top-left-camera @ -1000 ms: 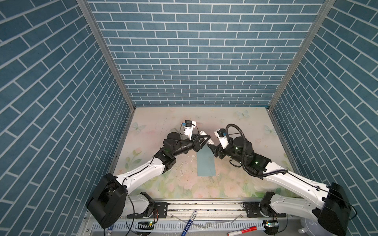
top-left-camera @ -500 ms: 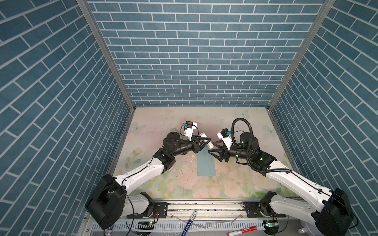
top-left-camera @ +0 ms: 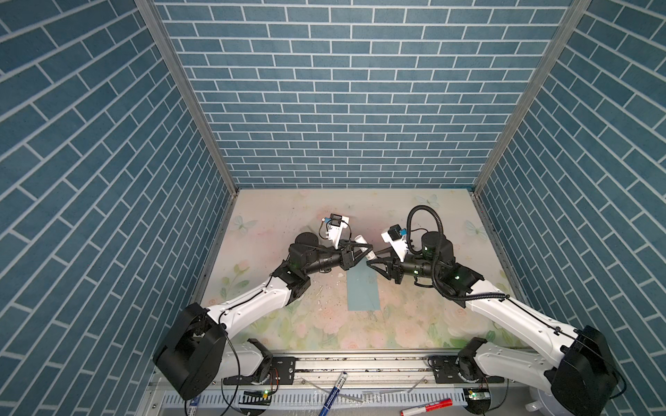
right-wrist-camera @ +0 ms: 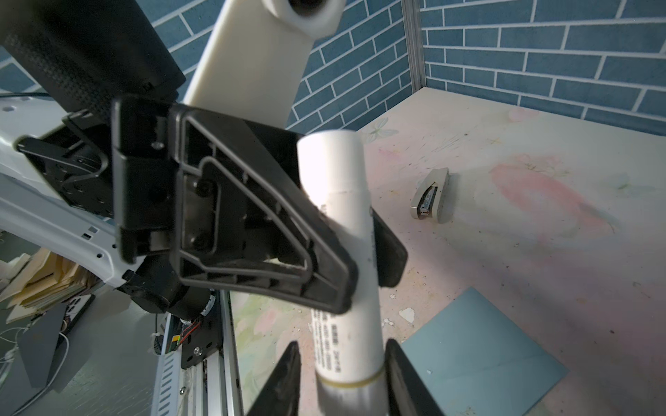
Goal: Place the letter into the envelope and seal it
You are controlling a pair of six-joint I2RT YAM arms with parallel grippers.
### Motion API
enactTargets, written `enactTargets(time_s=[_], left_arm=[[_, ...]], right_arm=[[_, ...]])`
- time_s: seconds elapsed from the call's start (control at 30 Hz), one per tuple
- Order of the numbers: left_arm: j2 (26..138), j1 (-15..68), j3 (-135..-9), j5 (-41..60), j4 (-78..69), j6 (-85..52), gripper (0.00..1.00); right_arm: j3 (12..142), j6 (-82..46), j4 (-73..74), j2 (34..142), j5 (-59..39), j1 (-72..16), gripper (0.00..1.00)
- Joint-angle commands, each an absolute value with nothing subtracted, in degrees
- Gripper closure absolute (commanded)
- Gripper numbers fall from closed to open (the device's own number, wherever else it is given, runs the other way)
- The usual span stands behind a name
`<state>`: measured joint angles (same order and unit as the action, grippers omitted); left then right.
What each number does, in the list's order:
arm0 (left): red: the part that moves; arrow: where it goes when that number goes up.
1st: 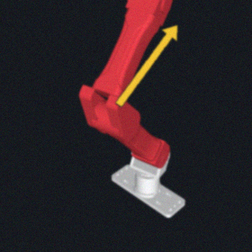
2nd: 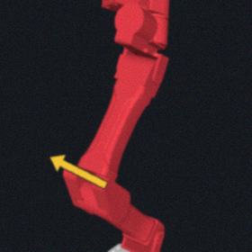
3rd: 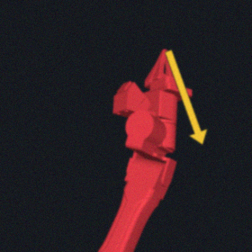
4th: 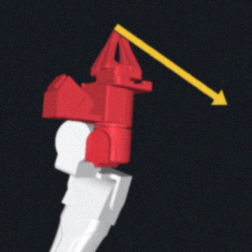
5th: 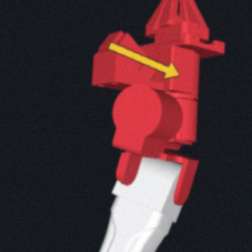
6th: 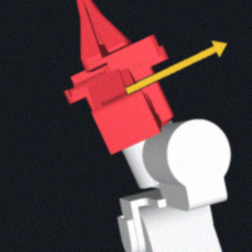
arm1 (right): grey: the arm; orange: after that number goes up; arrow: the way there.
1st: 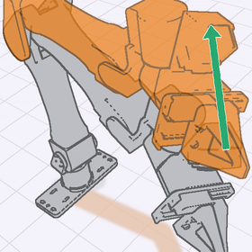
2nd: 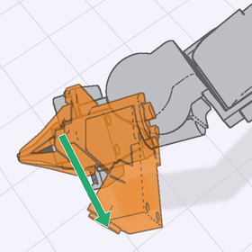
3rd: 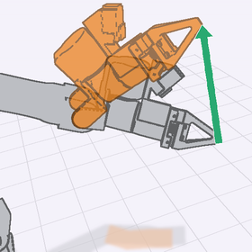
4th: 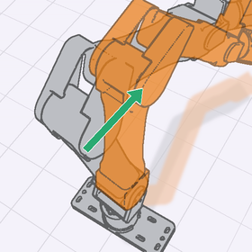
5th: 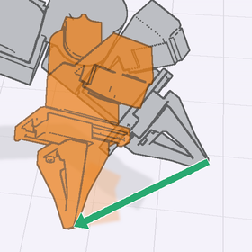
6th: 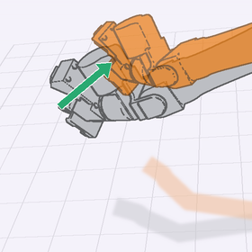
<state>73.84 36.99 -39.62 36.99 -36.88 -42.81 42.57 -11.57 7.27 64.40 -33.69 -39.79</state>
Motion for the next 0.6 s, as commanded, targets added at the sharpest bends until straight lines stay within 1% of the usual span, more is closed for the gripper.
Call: enactTargets(time_s=[0.0,0.1,0.2,0.23,0.3,0.33,0.4,0.5,0.53,0.57], left_arm=[[74.15,36.76,-39.73,37.62,-39.11,-42.64,1.00],[74.18,36.75,-39.73,37.53,-39.22,-42.66,1.00],[74.27,36.78,-39.73,37.28,-39.21,-42.63,1.00],[74.18,36.79,-39.65,37.06,-39.12,-42.47,1.00],[74.24,36.77,-39.49,36.38,-38.61,-42.19,1.00],[74.17,36.82,-39.55,35.94,-37.98,-41.84,1.00],[74.05,36.83,-39.73,35.19,-36.80,-41.15,1.00],[74.04,36.83,-39.73,34.13,-35.43,-40.55,1.00],[74.01,36.83,-39.73,33.81,-35.08,-40.52,1.00],[74.00,36.83,-39.73,33.62,-34.95,-40.37,1.00]], right_arm=[[42.45,-12.47,9.42,65.06,-35.33,-39.75,0.76],[42.74,-13.07,9.58,65.52,-35.25,-39.73,0.90],[43.34,-13.79,9.09,65.83,-33.00,-39.77,0.98],[43.57,-14.09,8.84,65.83,-31.42,-39.73,1.00],[44.03,-14.57,8.27,65.70,-26.79,-39.73,1.00],[44.24,-14.84,7.90,65.61,-22.64,-39.88,1.00],[44.26,-14.63,7.83,65.05,-12.38,-41.22,1.00],[44.28,-9.36,9.21,64.20,15.60,-49.09,1.00],[44.52,-5.48,11.19,64.78,27.41,-53.03,1.00],[44.72,-1.08,13.90,66.10,36.34,-56.10,1.00]])
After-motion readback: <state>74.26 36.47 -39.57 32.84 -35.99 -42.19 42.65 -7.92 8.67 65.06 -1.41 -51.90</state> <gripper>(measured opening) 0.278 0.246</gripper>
